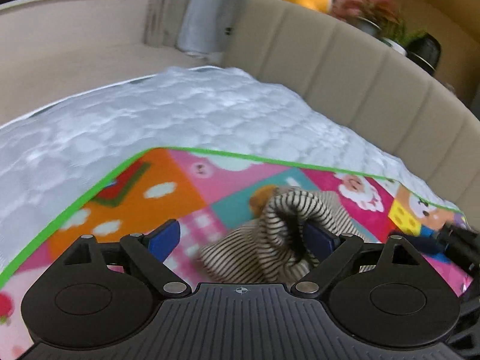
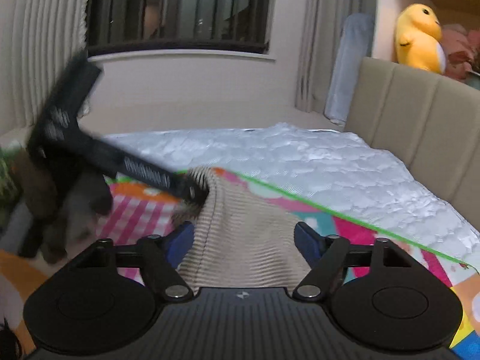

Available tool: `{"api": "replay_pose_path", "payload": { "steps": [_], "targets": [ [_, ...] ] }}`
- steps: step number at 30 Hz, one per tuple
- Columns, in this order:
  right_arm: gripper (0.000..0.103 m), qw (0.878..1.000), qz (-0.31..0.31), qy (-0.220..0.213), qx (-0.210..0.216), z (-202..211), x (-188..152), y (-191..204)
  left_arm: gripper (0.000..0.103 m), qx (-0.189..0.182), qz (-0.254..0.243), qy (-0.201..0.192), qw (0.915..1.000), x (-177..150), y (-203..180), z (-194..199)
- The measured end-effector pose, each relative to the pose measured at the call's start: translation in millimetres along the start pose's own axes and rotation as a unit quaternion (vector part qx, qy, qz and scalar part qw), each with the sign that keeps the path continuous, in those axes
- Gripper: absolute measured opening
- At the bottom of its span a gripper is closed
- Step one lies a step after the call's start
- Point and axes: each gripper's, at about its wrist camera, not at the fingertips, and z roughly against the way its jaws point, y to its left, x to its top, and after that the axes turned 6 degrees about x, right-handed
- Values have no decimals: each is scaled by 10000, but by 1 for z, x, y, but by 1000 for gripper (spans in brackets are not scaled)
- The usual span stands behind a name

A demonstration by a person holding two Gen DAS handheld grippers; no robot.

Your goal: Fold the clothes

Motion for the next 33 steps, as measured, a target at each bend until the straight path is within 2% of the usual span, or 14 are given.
{"api": "replay_pose_path", "payload": {
  "steps": [5, 7, 9, 12, 15, 16, 19, 20, 21, 23, 25, 26, 31, 33],
  "targets": [
    [82, 9993, -376, 7, -69, -9, 17, -28, 95, -357, -353, 532, 9973, 0, -3, -37],
    [82, 9992, -367, -61, -154, -22, 26, -36, 96, -283, -263, 408, 9984, 0, 3, -37],
    [82, 9977, -663, -47, -159, -46, 36, -48, 97, -183, -147, 266, 9994, 0, 10, -38],
    [81, 9924, -1206, 162, -193, -88, 47, -69, 97, 292, -204, -499, 9981, -7, 6, -29],
    [78, 9880, -1386, 629, -269, -110, 38, -72, 96, 750, -249, -1335, 9879, -14, 2, -18],
    [78, 9886, -1254, 819, -181, -111, 28, -66, 96, 831, -205, -1573, 9838, -15, 4, -12],
    [78, 9898, -695, 1246, -53, -112, -6, -40, 89, 1087, 204, -1852, 9765, -17, 24, 4],
    [78, 9925, -419, 1137, -142, -108, -13, -32, 89, 1155, 463, -1767, 9764, -16, 37, 7],
    [78, 9941, -189, 1048, -211, -104, -19, -26, 89, 1123, 800, -1667, 9763, -14, 51, 10],
    [78, 9940, -171, 1066, -175, -103, -17, -26, 89, 934, 1524, -1485, 9726, -11, 79, 17],
    [78, 9939, -109, 1087, -160, -101, -13, -27, 91, 600, 1981, -1459, 9674, -8, 95, 26],
    [78, 9941, -25, 1074, -175, -99, -10, -26, 92, 424, 2028, -1458, 9674, -5, 96, 29],
    [79, 9961, 238, 809, -268, -68, 0, -11, 96, -609, 1174, -1088, 9852, 6, 48, 13],
    [81, 9969, 182, 720, -276, -54, -2, -9, 93, -583, 875, -825, 9910, 3, 29, -3]
  ]
}}
